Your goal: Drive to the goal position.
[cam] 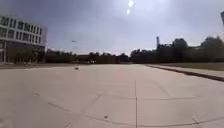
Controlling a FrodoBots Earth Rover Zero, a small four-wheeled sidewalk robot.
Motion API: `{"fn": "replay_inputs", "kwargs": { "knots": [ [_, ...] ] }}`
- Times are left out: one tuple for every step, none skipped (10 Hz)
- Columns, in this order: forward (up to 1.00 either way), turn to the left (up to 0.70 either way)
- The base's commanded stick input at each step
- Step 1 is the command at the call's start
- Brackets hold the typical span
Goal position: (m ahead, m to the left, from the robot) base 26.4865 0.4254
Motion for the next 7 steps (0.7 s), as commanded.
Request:
{"fn": "replay_inputs", "kwargs": {
  "knots": [
    [0.7,-0.01],
    [0.7,-0.01],
    [0.7,-0.01],
    [0.7,-0.01],
    [0.7,-0.01],
    [0.7,-0.01],
    [0.7,-0.01]
  ]
}}
